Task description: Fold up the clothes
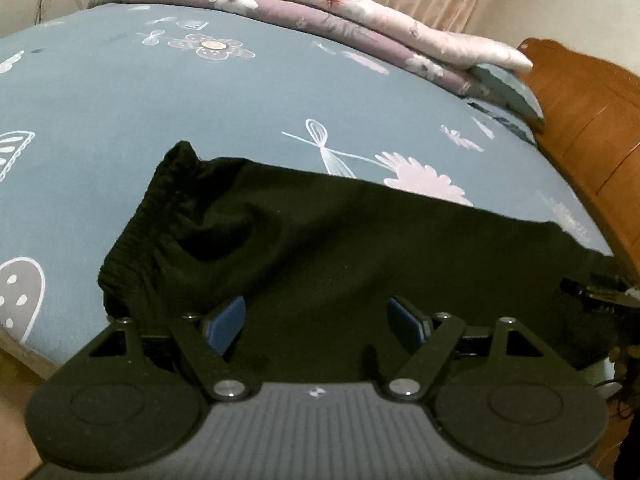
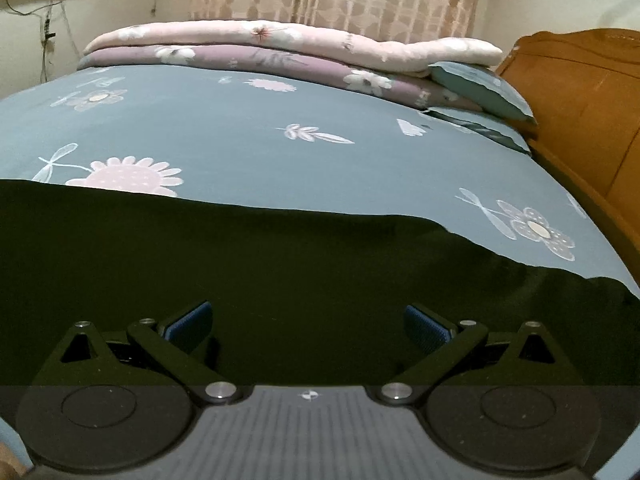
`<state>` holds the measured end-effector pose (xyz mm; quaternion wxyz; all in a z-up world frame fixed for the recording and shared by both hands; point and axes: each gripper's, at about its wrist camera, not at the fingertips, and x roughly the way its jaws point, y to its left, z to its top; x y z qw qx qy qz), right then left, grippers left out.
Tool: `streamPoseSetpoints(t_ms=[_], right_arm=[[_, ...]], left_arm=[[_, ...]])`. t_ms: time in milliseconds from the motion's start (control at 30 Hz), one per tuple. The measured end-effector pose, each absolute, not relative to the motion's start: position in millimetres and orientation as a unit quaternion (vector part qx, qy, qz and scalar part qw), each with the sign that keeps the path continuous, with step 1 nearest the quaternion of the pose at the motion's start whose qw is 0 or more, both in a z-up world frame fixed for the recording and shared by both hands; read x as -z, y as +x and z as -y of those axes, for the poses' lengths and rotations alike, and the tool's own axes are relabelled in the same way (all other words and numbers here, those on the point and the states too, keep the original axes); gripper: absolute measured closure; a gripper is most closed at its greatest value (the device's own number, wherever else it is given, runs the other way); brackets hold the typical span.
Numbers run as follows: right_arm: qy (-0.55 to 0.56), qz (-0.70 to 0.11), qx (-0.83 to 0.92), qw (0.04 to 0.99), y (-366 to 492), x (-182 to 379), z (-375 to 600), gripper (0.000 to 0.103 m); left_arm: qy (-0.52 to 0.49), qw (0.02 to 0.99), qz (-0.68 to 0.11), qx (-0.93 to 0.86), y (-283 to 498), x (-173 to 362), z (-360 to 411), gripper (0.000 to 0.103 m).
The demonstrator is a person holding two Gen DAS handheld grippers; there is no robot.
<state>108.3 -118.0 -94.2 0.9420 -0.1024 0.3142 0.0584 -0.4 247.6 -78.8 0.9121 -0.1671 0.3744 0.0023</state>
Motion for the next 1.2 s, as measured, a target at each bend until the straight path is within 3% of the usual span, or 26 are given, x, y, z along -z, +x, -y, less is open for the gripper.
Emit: streamPoseSetpoints(t_ms=[233, 633, 1000, 1200], right_arm=[[-0.073, -0.306, -0.138, 0.939, 100.0, 91.6, 85.7, 0.000], [-0.127, -0.317, -0.279, 0.898, 50.8, 112.4, 21.7, 0.000], [-0.095, -0.286, -0.093, 0.949, 75.9, 74.0, 141.2, 0.000], [0.025, -0.296, 0.007, 0.955, 114.0, 70.2, 265.8, 0.000]], left_arm=[[-0.144, 0.915, -0.376, 0.009, -0.2, 82.4, -236.1, 0.022], [-0.088, 0.920, -0.380, 0.047, -0.9, 83.8, -206.1, 0.021], [-0.072, 0.924, -0.368, 0.081, -4.2, 82.5, -182.9, 0.020], [-0.082, 0.923, -0.368, 0.076, -0.8, 83.3, -183.8, 0.020]])
